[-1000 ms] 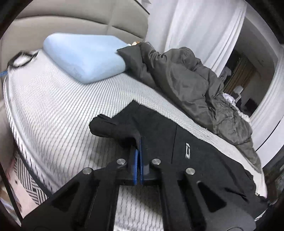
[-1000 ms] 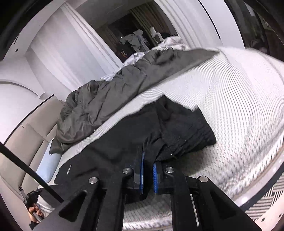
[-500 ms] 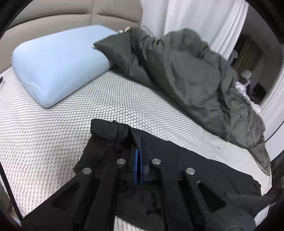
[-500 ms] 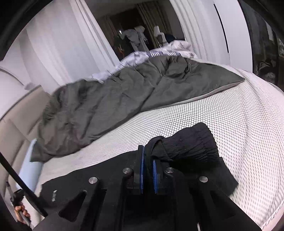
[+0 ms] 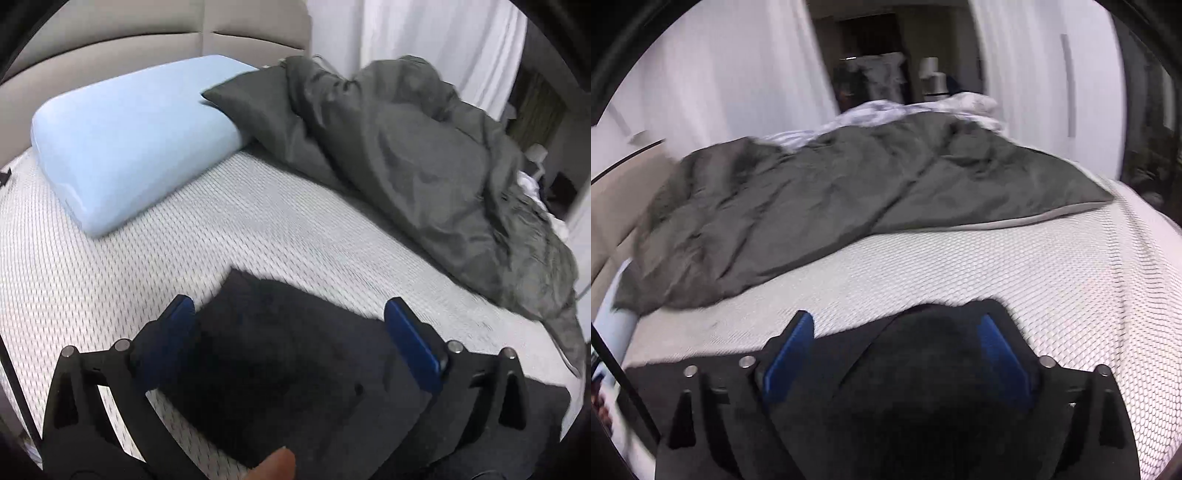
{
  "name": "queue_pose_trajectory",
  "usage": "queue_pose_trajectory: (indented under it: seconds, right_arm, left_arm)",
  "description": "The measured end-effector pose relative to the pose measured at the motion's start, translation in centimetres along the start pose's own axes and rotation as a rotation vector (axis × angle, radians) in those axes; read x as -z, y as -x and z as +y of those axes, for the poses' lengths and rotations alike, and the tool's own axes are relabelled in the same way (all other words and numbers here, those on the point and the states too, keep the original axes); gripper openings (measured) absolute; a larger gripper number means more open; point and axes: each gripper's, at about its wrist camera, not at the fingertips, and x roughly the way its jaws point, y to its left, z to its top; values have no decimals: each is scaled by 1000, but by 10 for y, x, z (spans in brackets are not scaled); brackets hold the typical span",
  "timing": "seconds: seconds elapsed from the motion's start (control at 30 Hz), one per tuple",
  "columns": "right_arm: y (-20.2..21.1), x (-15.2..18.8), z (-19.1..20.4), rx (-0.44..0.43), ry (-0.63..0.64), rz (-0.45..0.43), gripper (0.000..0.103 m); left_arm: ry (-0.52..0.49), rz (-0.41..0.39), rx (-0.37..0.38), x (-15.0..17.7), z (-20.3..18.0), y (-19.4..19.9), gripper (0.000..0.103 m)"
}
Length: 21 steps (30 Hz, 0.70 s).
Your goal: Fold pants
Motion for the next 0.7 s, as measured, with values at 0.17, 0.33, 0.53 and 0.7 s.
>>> queue_pose_trajectory:
  seconds: [0.17,0.33,0.53,0.7]
  right_arm:
    - [28,38,-4,-126,-78,18,100]
    - [34,83,-11,-199,-178,94,100]
    - [37,119,-13,-176,-84,179,100]
    - [34,129,-45,-161,-180,205,84]
  left_arm:
    - [-66,-9,86,45,-14,41,102]
    - [1,4,164,93,-16,63,102]
    - [-14,115,209,131,-31,34,87]
    - [-58,134,170,157,-45,23,62]
